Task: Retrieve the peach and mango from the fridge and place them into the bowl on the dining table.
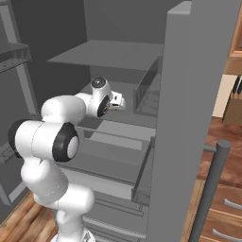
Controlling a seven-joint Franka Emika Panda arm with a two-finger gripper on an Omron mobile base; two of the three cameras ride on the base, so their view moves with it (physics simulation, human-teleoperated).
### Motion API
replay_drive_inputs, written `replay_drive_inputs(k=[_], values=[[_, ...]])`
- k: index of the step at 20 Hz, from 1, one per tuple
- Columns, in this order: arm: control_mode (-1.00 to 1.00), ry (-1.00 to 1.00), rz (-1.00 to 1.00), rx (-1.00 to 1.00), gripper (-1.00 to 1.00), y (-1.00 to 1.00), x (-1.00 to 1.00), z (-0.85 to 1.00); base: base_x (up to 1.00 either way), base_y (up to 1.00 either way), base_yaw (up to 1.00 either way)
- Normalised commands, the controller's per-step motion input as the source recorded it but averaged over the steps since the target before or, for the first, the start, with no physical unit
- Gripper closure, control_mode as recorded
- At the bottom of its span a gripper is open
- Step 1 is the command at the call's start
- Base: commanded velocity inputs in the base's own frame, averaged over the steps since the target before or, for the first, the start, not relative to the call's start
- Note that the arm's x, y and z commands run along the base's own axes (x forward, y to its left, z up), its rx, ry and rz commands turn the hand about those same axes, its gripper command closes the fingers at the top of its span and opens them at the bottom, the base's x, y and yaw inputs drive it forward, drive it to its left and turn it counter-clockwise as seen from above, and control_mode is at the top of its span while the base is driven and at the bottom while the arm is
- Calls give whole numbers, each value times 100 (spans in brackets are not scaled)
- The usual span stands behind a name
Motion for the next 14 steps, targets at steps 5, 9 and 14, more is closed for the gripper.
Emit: replay_drive_inputs(k=[5, 9, 14], values=[[-100, -9, 0, 0, 100, 2, -97, -17, 0, 0, 0], [-100, -26, 0, 3, 100, -13, -100, 20, 0, 0, 0], [-100, -22, 0, 8, 100, -36, -100, 75, 0, 0, 0]])
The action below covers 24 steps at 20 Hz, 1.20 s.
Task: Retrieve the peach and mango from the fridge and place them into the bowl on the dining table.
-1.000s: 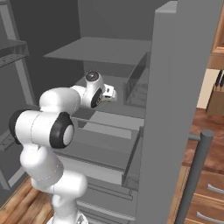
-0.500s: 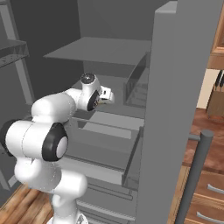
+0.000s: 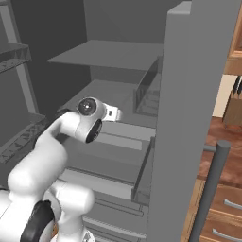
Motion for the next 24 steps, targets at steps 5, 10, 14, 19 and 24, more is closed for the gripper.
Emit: replay_drive_inputs(k=[5, 10, 14, 19, 24], values=[[-100, -4, -7, 14, 100, -53, -100, 100, 0, 0, 0], [-100, 8, -13, 7, 100, -14, -100, 67, 0, 0, 0], [-100, 38, -12, 0, 100, 0, -100, 21, 0, 0, 0], [-100, 11, -1, 0, 100, 0, -70, 0, 0, 0, 0], [-100, 7, 0, 0, 100, 0, -45, -8, 0, 0, 0]])
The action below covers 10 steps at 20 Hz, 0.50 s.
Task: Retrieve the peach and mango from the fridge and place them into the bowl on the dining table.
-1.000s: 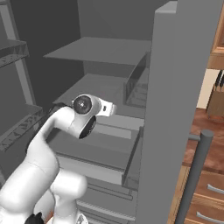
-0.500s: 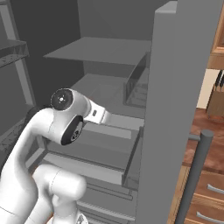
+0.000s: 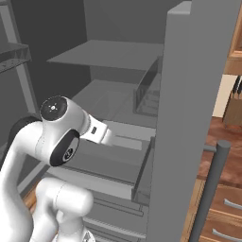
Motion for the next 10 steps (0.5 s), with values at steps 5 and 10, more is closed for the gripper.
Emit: replay_drive_inputs(k=[5, 10], values=[[100, 0, 0, 0, 100, 0, 0, 0, -54, 0, 0], [100, 0, 0, 0, 100, 0, 0, 0, -97, 0, 0]])
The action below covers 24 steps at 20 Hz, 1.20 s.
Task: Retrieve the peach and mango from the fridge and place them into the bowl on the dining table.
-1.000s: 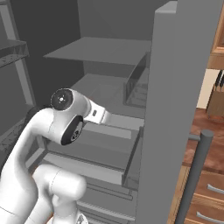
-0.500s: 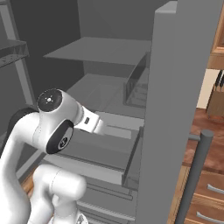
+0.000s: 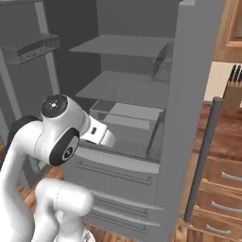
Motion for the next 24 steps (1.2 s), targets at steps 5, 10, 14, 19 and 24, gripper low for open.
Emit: replay_drive_inputs(k=[5, 10, 14, 19, 24], values=[[100, 0, 0, 0, 100, 0, 0, 0, -97, 0, -16], [100, 0, 0, 0, 100, 0, 0, 0, -62, -4, -47], [100, 0, 0, 0, 100, 0, 0, 0, -34, -15, -65], [100, 0, 0, 0, 100, 0, 0, 0, -5, -39, -66], [100, 0, 0, 0, 100, 0, 0, 0, 0, -64, -63]])
